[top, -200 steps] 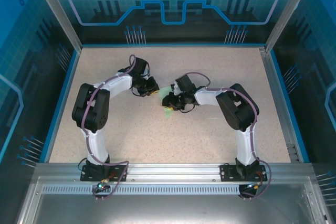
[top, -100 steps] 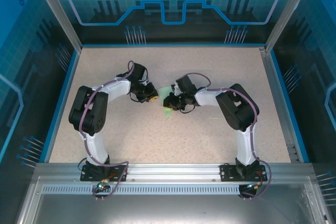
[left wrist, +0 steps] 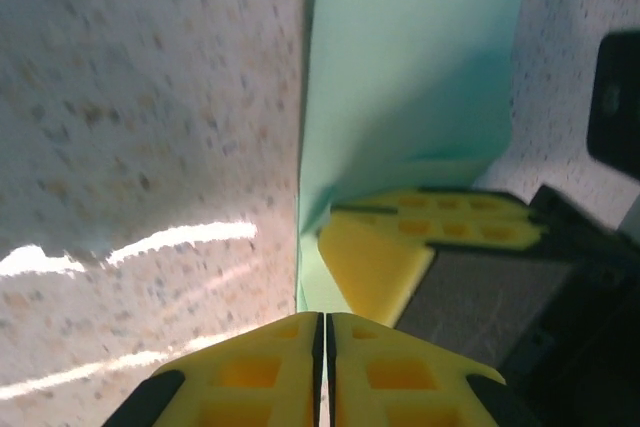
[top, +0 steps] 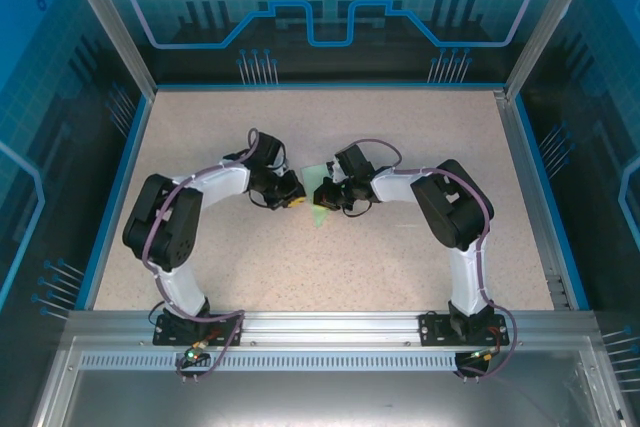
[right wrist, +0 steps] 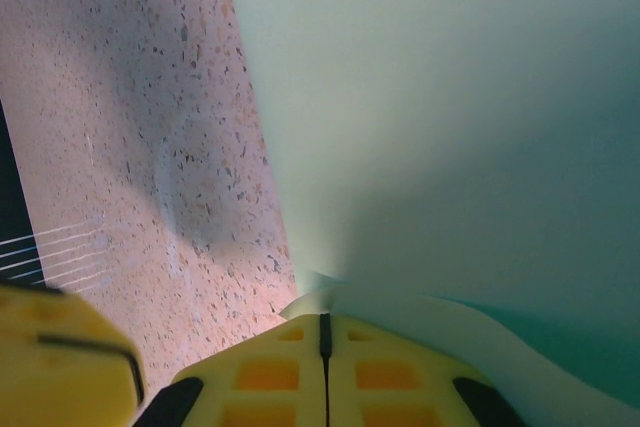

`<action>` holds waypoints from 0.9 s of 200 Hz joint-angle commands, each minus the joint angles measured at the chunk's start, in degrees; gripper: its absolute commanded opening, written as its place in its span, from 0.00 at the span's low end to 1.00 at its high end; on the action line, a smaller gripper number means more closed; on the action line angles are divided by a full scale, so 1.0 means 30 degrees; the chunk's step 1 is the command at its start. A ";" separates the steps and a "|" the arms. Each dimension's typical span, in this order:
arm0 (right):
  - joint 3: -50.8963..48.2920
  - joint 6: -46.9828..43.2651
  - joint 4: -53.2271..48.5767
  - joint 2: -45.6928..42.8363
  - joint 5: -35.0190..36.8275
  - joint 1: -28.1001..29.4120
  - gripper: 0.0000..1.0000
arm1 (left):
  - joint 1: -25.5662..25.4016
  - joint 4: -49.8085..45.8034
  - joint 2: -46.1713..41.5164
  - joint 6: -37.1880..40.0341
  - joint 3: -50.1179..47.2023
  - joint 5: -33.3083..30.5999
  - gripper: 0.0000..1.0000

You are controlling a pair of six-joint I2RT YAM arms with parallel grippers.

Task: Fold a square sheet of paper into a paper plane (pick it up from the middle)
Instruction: Third fold the triangle at the center of the table.

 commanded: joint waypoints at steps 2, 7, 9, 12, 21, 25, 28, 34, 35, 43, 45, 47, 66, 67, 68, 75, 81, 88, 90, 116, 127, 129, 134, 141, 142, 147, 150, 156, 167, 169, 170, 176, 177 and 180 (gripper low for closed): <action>-0.0098 -0.0421 -0.1664 0.0526 0.0810 0.0070 0.04 | -0.0490 0.0769 -0.0848 -0.0771 -0.0943 0.1015 0.12; -0.0098 -0.0388 -0.1664 0.0552 0.0818 0.0078 0.04 | -0.0578 0.0889 -0.0850 -0.0790 -0.1041 0.1062 0.11; -0.0076 -0.0395 -0.1664 0.0555 0.0812 0.0072 0.04 | -0.0613 0.0937 -0.0850 -0.0790 -0.1071 0.1064 0.12; -0.0070 -0.0365 -0.1679 0.0556 0.0836 0.0085 0.04 | -0.0649 0.0965 -0.0824 -0.0813 -0.1099 0.1079 0.11; -0.0069 -0.0355 -0.1693 0.0578 0.0821 0.0070 0.03 | -0.0737 0.1095 -0.0691 -0.0854 -0.1149 0.1033 0.11; -0.0063 -0.0349 -0.1715 0.0577 0.0851 0.0063 0.03 | -0.0735 0.1193 -0.0624 -0.0899 -0.1149 0.0991 0.10; -0.0035 -0.0349 -0.1758 0.0569 0.0841 0.0070 0.03 | -0.0741 0.1282 -0.0569 -0.0921 -0.1149 0.0956 0.10; -0.0039 -0.0350 -0.1783 0.0610 0.0888 0.0059 0.02 | -0.0739 0.1414 -0.0403 -0.0991 -0.1107 0.0897 0.09; -0.0025 -0.0350 -0.1797 0.0612 0.0893 0.0065 0.02 | -0.0741 0.1443 -0.0377 -0.0993 -0.1099 0.0878 0.09; -0.0010 -0.0351 -0.1839 0.0614 0.0851 0.0070 0.01 | -0.0735 0.1627 -0.0211 -0.1041 -0.0968 0.0757 0.09; -0.0010 -0.0349 -0.1854 0.0614 0.0842 0.0070 0.01 | -0.0740 0.1678 -0.0133 -0.1066 -0.0928 0.0724 0.09; -0.0010 -0.0371 -0.1865 0.0629 0.0862 0.0070 0.01 | -0.0742 0.1728 -0.0070 -0.1108 -0.0896 0.0701 0.09; -0.0012 -0.0341 -0.1869 0.0614 0.0897 0.0070 0.00 | -0.0740 0.2056 0.0370 -0.1259 -0.0504 0.0211 0.06; -0.0011 -0.0330 -0.1869 0.0629 0.0898 0.0070 0.00 | -0.0741 0.2071 0.0390 -0.1259 -0.0475 0.0154 0.05; -0.0011 -0.0325 -0.1869 0.0636 0.0883 0.0070 0.00 | -0.0742 0.2064 0.0400 -0.1259 -0.0461 0.0126 0.05; -0.0010 -0.0305 -0.1869 0.0643 0.0925 0.0070 0.00 | -0.0735 0.2057 0.0530 -0.1278 -0.0299 -0.0050 0.04; 0.0015 -0.0291 -0.1898 0.0644 0.0900 0.0070 0.00 | -0.0742 0.2053 0.0637 -0.1296 -0.0205 -0.0106 0.04; 0.0019 -0.0270 -0.1921 0.0644 0.0906 0.0056 0.00 | -0.0735 0.2049 0.0738 -0.1320 -0.0132 -0.0046 0.03; 0.0041 -0.0278 -0.1926 0.0644 0.0922 0.0067 0.00 | -0.0740 0.2047 0.0749 -0.1326 -0.0126 -0.0019 0.02; 0.0165 -0.0258 -0.2102 0.0700 0.0927 0.0020 0.00 | -0.0772 0.2028 0.0452 -0.1459 -0.0643 0.0294 0.01; 0.0222 -0.0244 -0.2162 0.0731 0.0926 -0.0001 0.00 | -0.0771 0.2029 0.0148 -0.1536 -0.1093 0.0377 0.01; 0.0224 -0.0213 -0.2162 0.0731 0.0913 0.0009 0.00 | -0.0772 0.2057 0.0066 -0.1556 -0.1179 0.0409 0.01; 0.0246 -0.0205 -0.2162 0.0732 0.0899 -0.0015 0.00 | -0.0760 0.2097 -0.0089 -0.1627 -0.1430 0.0492 0.01; 0.0254 -0.0188 -0.2190 0.0760 0.0889 -0.0032 0.00 | -0.0793 0.2277 -0.0272 -0.1756 -0.1780 0.0705 0.01; 0.0254 -0.0195 -0.2205 0.0761 0.0893 -0.0039 0.00 | -0.0797 0.2313 -0.0297 -0.1771 -0.1831 0.0753 0.01; 0.0283 -0.0174 -0.2209 0.0783 0.0889 -0.0047 0.00 | -0.0814 0.2505 -0.0443 -0.1865 -0.2066 0.0983 0.01; 0.0283 -0.0151 -0.2216 0.0789 0.0853 -0.0058 0.00 | -0.0836 0.2658 -0.0528 -0.1943 -0.2194 0.1164 0.01; 0.0299 -0.0146 -0.2221 0.0790 0.0842 -0.0058 0.00 | -0.0906 0.2925 -0.0584 -0.2059 -0.2397 0.1453 0.01; 0.0309 -0.0093 -0.2225 0.0812 0.0810 -0.0048 0.00 | -0.1095 0.3408 -0.0643 -0.2247 -0.2717 0.2010 0.01; 0.0311 -0.0087 -0.2222 0.0818 0.0810 -0.0047 0.00 | -0.1160 0.3493 -0.0666 -0.2297 -0.2764 0.2121 0.01; 0.0312 -0.0101 -0.2221 0.0818 0.0810 -0.0047 0.00 | -0.1186 0.3537 -0.0670 -0.2306 -0.2792 0.2149 0.01; 0.0315 -0.0096 -0.2217 0.0819 0.0775 -0.0067 0.00 | -0.1293 0.3853 -0.0703 -0.2456 -0.2924 0.2321 0.01; 0.0328 -0.0091 -0.2219 0.0819 0.0778 -0.0072 0.00 | -0.1310 0.3907 -0.0718 -0.2488 -0.2945 0.2337 0.01; 0.0318 -0.0071 -0.2246 0.0812 0.0781 -0.0061 0.00 | -0.1352 0.4079 -0.0734 -0.2559 -0.3029 0.2399 0.01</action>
